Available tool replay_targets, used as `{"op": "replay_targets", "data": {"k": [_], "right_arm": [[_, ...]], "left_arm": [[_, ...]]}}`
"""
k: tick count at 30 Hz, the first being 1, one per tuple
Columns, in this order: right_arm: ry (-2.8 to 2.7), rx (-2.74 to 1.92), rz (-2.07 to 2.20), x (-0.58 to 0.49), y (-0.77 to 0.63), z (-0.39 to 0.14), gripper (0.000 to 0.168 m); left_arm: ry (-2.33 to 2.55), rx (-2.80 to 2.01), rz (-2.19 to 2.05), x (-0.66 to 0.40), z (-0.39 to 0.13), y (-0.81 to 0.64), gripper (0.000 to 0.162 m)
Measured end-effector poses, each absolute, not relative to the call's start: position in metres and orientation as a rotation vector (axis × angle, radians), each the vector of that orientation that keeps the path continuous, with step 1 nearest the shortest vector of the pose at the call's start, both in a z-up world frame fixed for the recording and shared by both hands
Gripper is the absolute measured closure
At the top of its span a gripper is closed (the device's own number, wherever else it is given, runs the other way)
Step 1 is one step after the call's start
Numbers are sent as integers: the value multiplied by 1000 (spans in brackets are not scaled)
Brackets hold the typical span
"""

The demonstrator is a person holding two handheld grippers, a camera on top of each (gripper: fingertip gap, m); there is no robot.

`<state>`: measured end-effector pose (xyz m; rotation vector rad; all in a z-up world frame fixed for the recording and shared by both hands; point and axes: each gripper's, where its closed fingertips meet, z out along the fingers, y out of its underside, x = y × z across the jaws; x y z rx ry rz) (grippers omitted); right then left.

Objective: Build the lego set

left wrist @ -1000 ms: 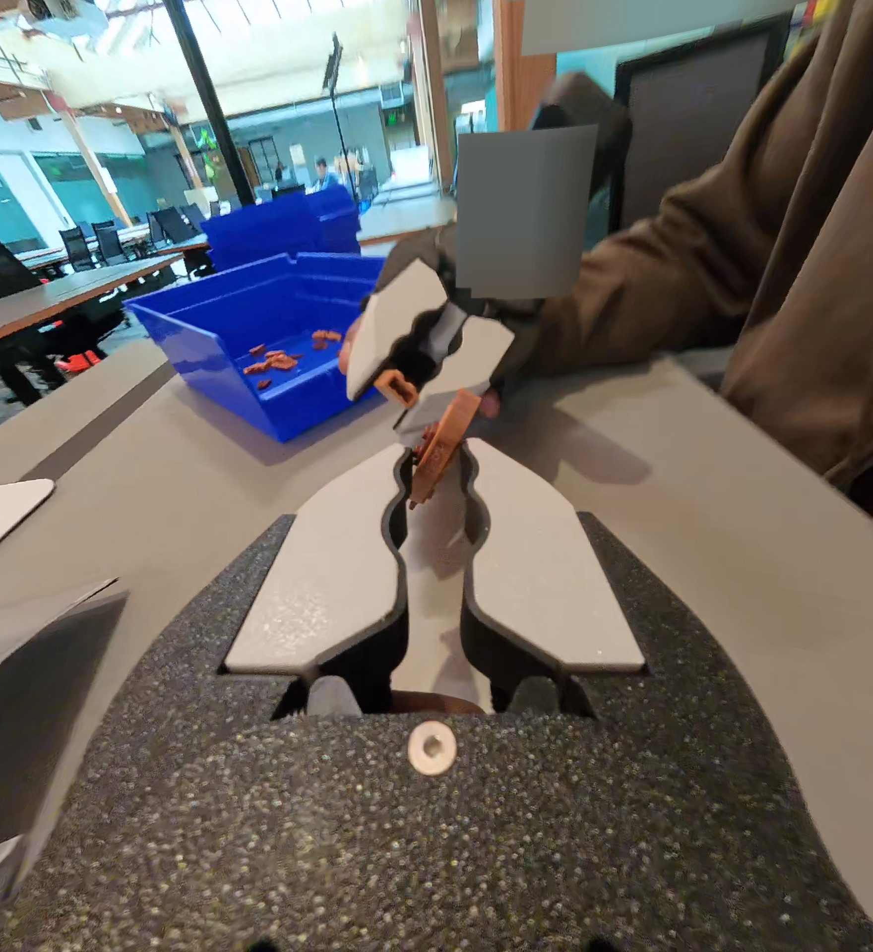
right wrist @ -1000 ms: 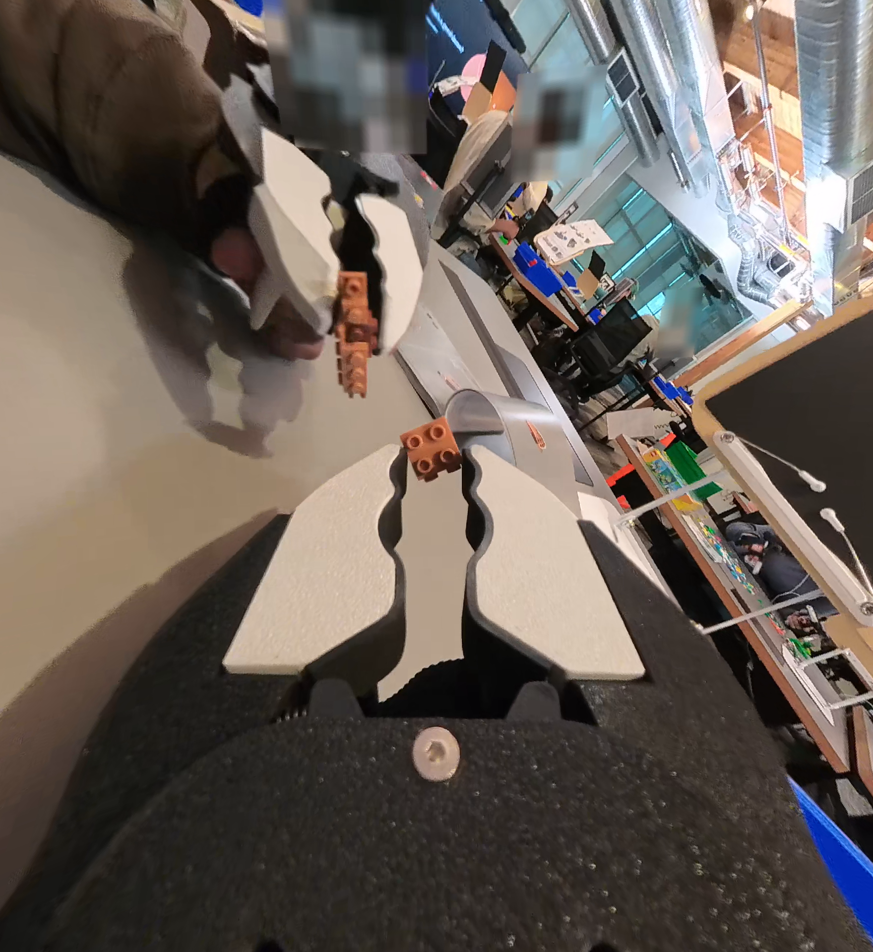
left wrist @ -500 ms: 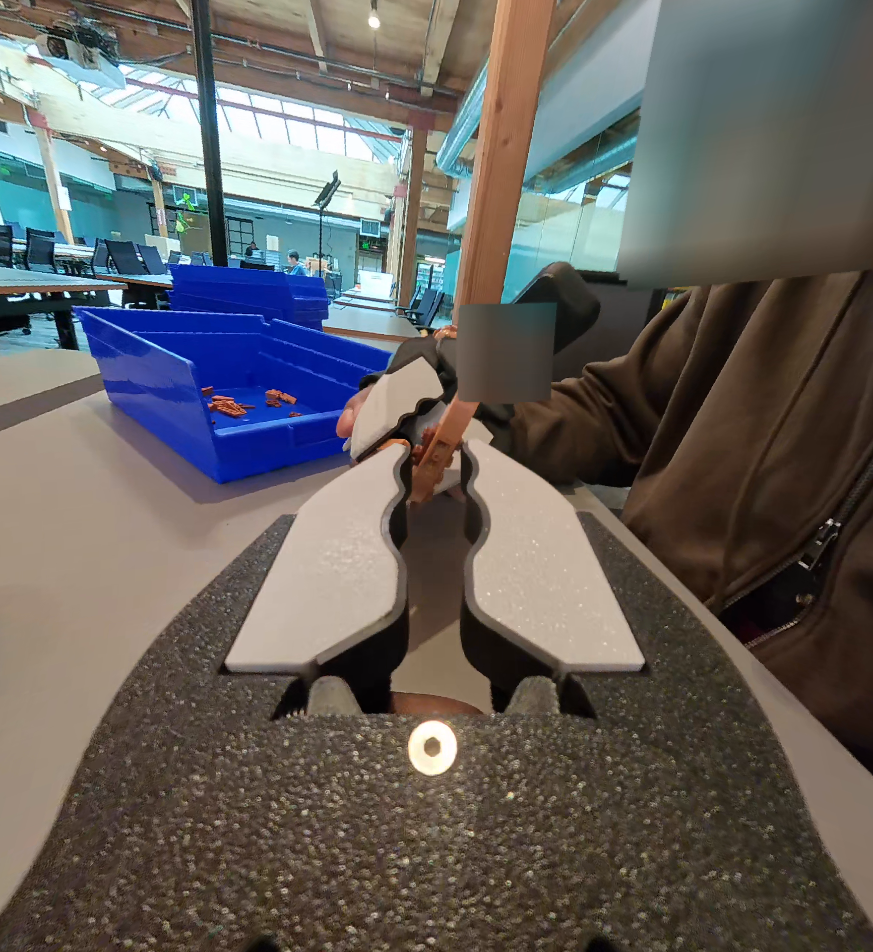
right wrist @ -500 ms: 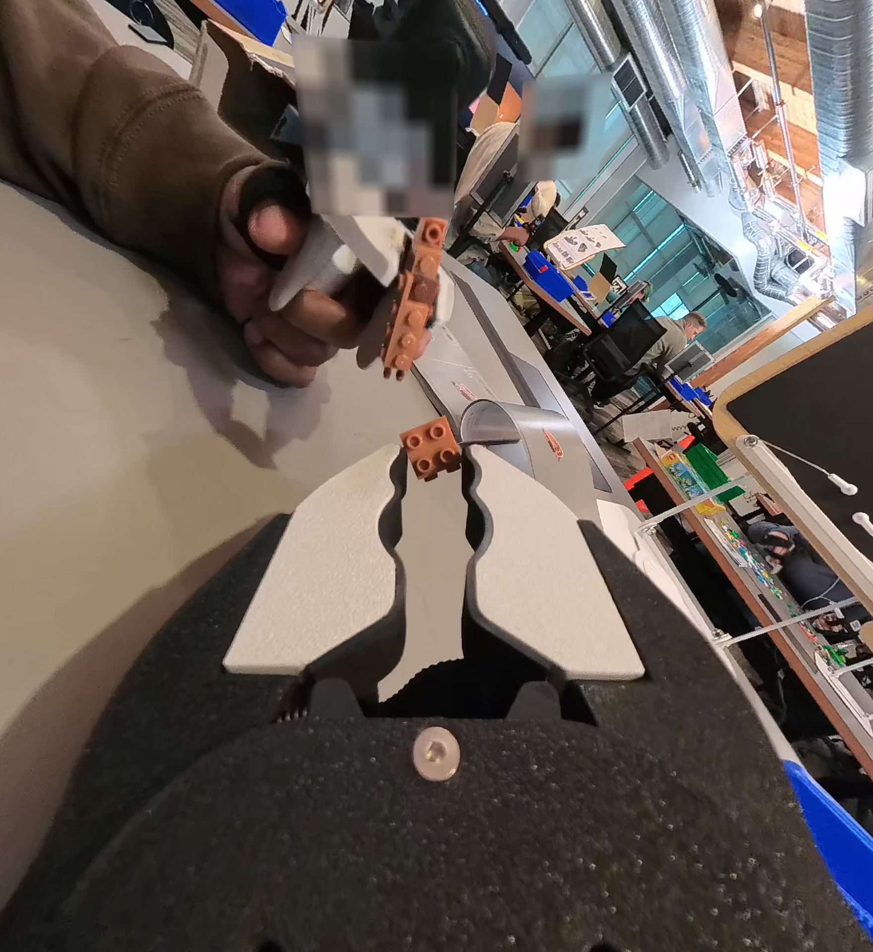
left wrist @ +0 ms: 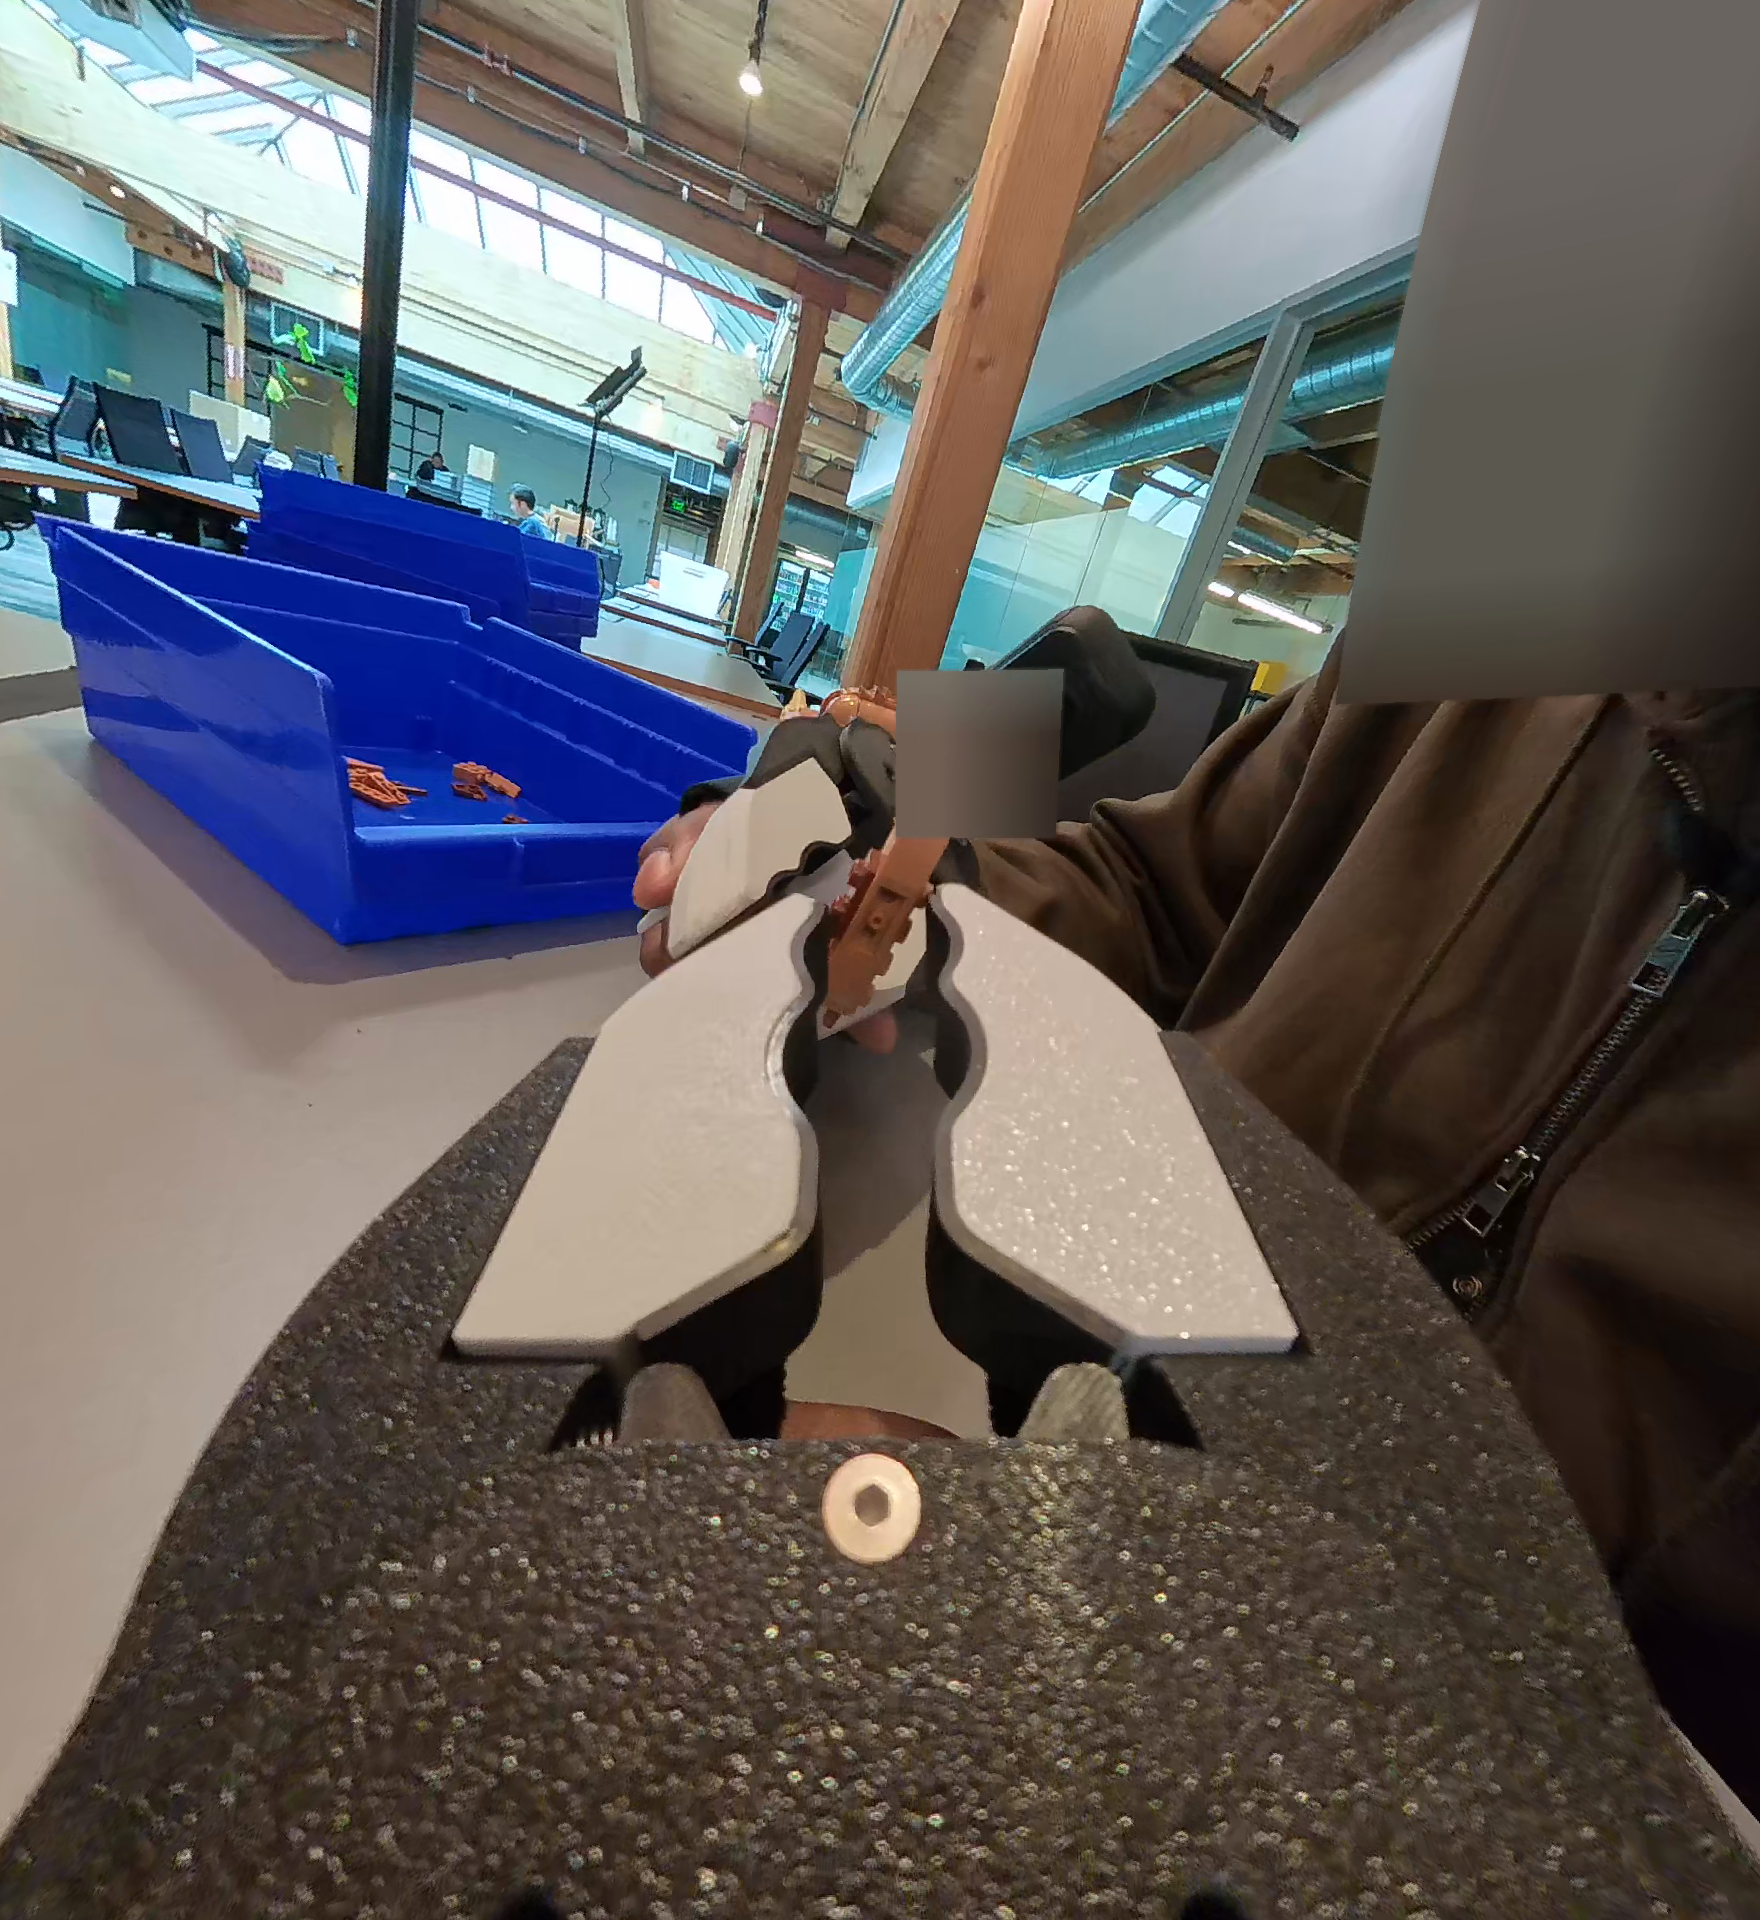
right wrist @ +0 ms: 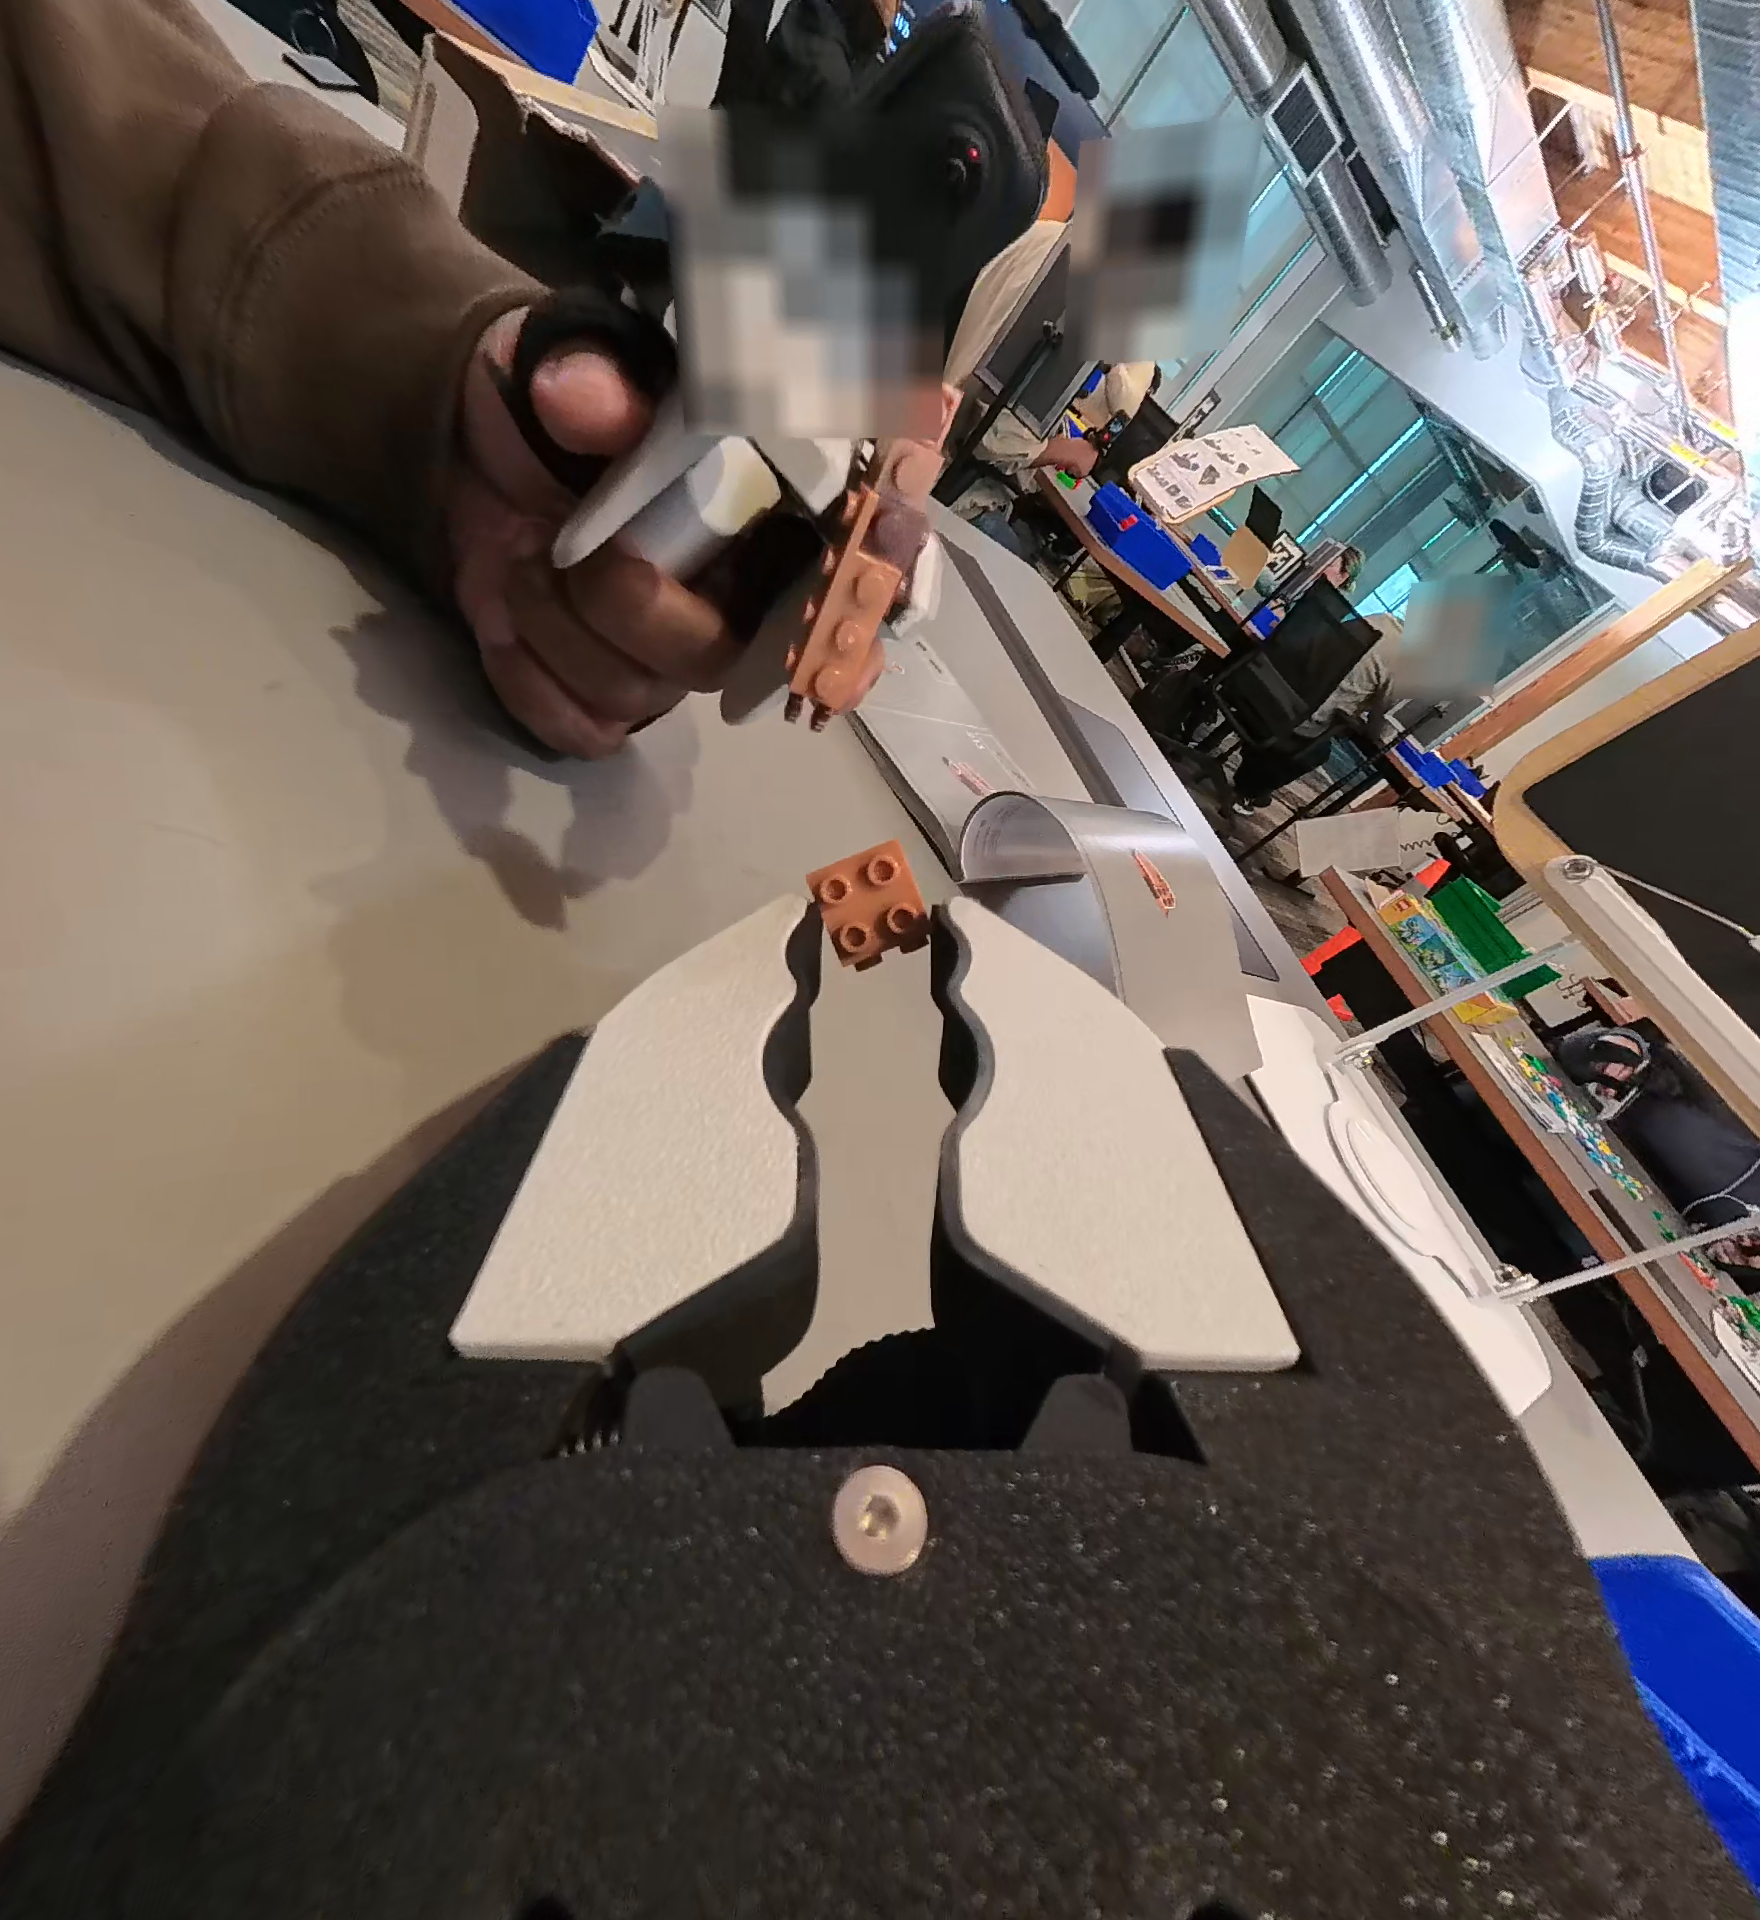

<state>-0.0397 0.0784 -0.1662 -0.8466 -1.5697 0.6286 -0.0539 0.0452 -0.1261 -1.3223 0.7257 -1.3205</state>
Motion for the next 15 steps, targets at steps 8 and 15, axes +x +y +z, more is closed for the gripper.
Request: {"op": "replay_targets", "data": {"k": [8,15], "right_arm": [[-1559,-891,631,-40,86,-168,149],[-1561,-905,626,-41,89,-171,149]], "left_arm": [[744,-1350,-1277,-50,-130,47,145],[762,-1349,-1201,-50,-132,50,145]]}}
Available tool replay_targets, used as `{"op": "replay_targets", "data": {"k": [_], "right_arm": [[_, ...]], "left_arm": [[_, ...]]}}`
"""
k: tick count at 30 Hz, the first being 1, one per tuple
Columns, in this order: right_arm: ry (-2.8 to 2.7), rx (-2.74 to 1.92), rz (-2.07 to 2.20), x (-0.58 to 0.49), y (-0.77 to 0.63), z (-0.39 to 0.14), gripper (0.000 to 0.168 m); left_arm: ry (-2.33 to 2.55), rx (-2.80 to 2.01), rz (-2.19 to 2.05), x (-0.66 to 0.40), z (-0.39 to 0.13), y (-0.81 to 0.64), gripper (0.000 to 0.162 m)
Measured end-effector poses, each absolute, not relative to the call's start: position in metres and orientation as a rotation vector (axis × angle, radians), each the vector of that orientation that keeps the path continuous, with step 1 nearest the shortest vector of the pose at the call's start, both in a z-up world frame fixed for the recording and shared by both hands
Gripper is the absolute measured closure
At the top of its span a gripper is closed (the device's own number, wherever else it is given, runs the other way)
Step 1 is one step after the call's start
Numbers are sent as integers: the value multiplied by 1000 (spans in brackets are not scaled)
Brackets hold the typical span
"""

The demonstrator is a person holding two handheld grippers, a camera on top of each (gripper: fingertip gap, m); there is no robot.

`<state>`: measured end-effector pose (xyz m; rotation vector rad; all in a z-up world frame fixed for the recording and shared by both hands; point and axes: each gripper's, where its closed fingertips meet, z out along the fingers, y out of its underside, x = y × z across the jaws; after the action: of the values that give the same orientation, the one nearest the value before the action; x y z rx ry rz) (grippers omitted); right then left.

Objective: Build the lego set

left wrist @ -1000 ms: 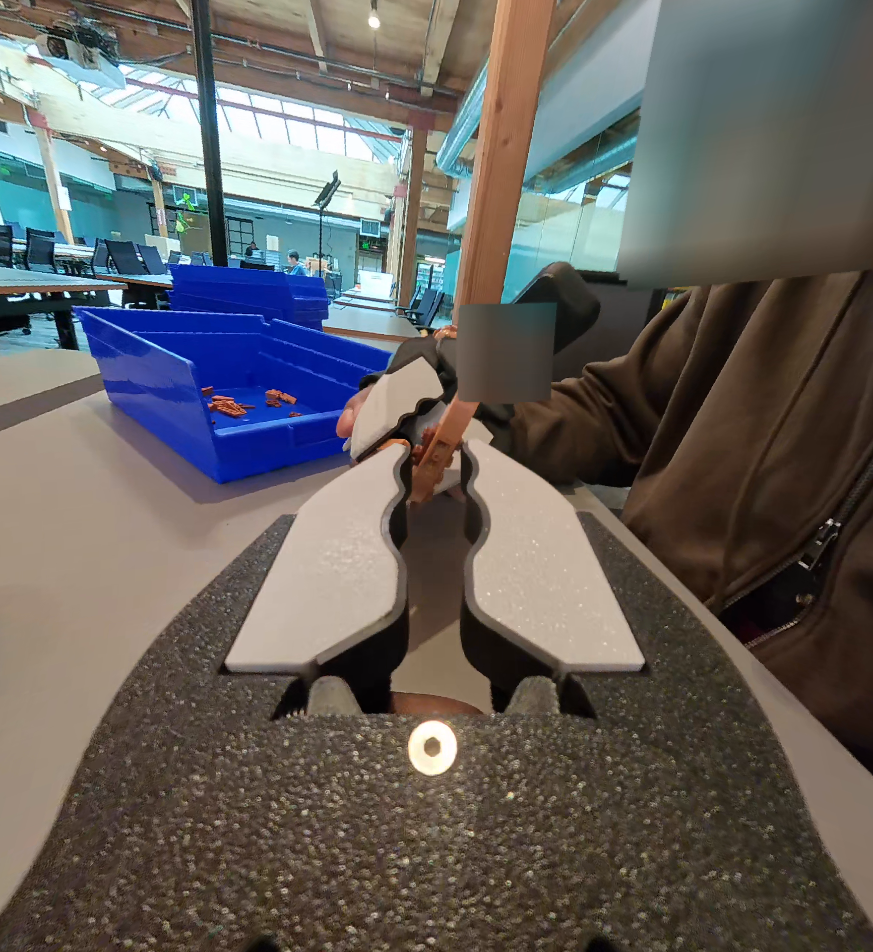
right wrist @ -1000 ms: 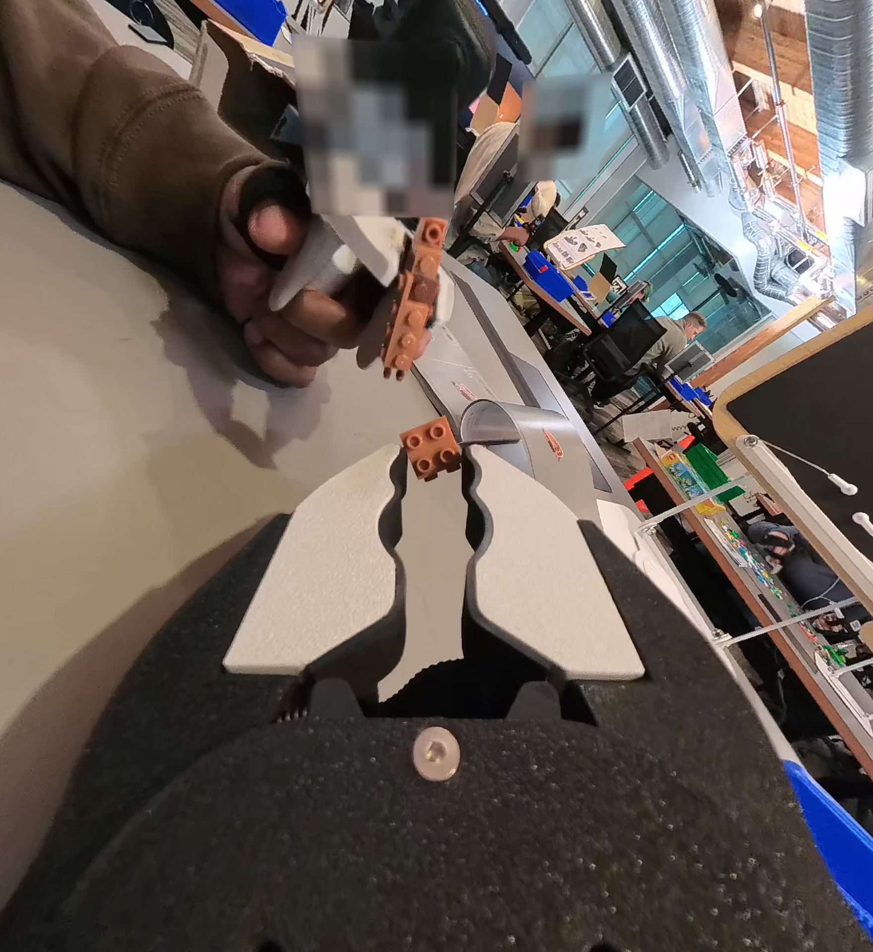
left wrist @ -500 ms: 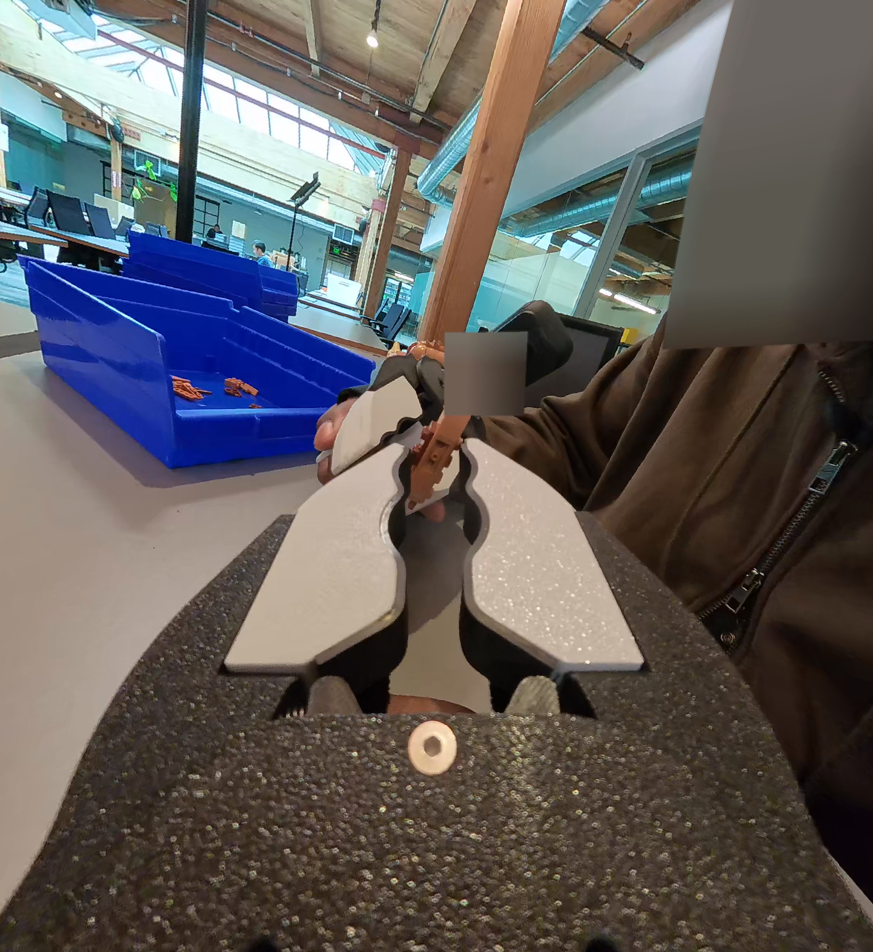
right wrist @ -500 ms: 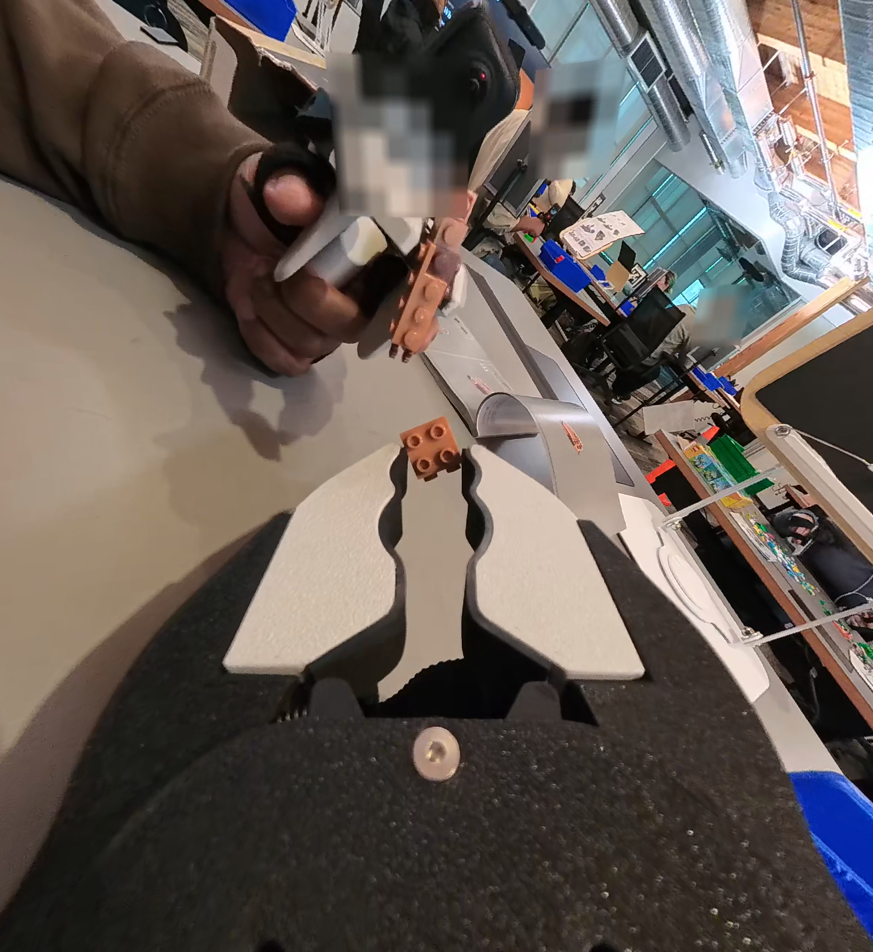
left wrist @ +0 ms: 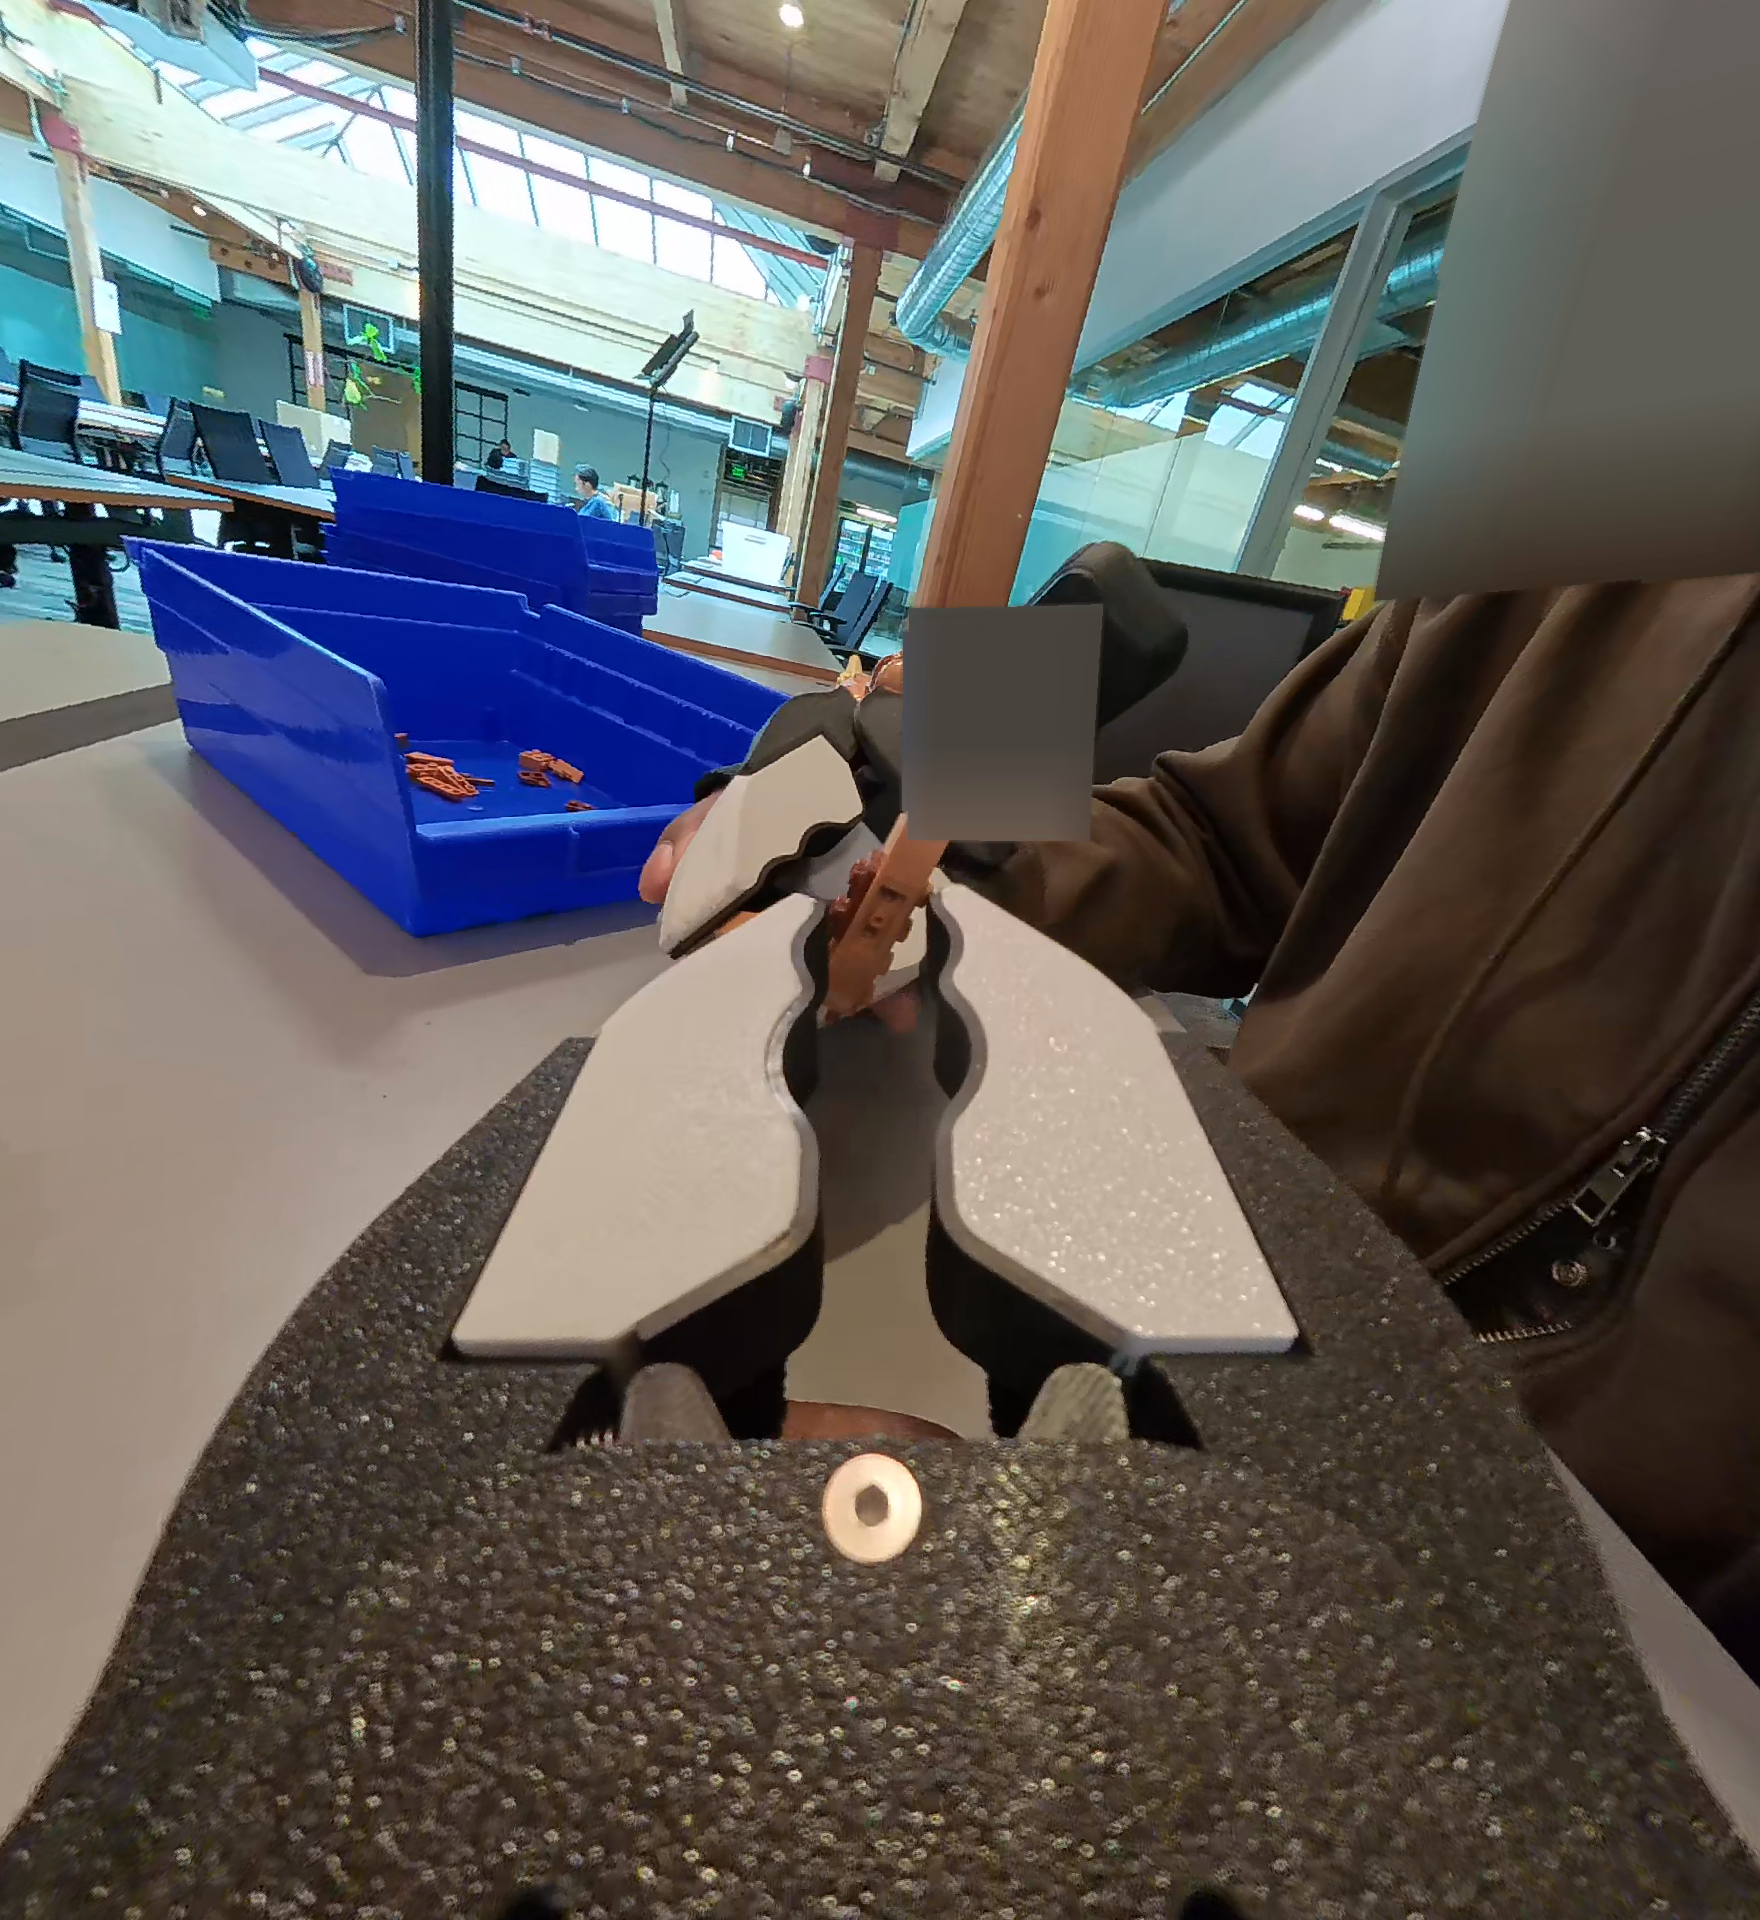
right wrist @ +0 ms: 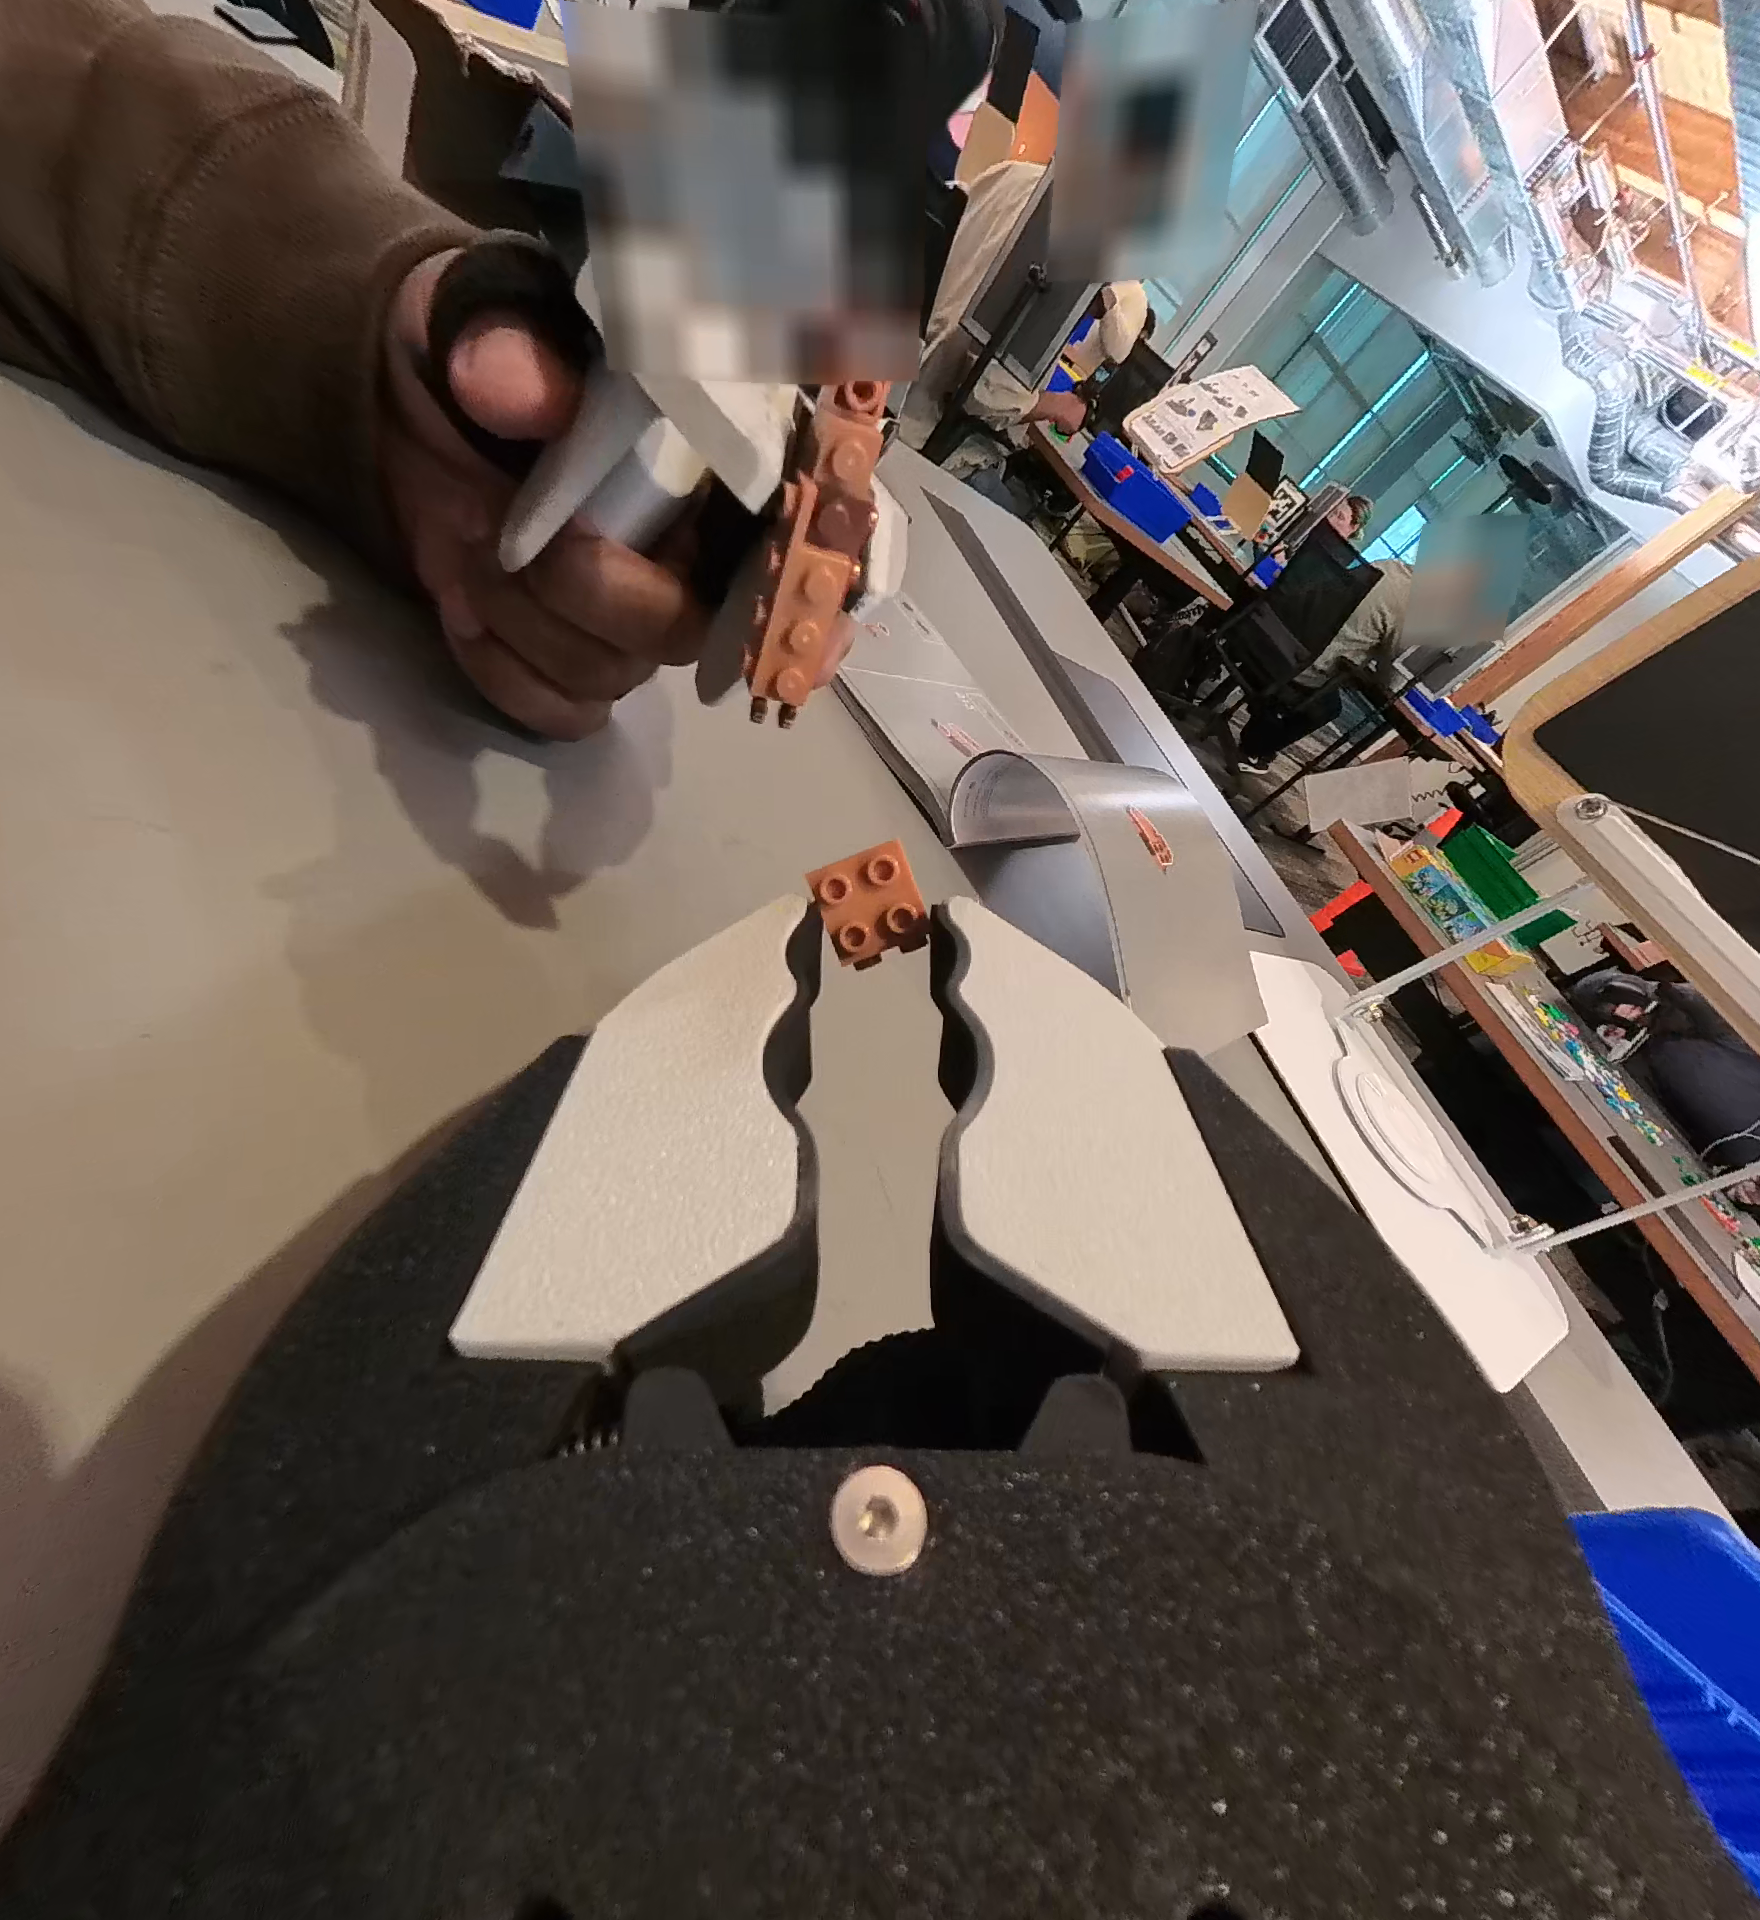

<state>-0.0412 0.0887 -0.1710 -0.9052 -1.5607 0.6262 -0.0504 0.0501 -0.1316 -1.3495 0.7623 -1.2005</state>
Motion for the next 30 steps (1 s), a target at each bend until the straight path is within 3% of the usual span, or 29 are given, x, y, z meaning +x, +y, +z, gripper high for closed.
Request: {"op": "replay_targets", "data": {"k": [18,30], "right_arm": [[-1561,-898,547,-40,91,-166,149],[-1576,-995,603,-38,95,-169,149]], "left_arm": [[555,-1507,-1382,-49,-137,65,145],[708,-1477,-1077,-47,-143,67,145]]}}
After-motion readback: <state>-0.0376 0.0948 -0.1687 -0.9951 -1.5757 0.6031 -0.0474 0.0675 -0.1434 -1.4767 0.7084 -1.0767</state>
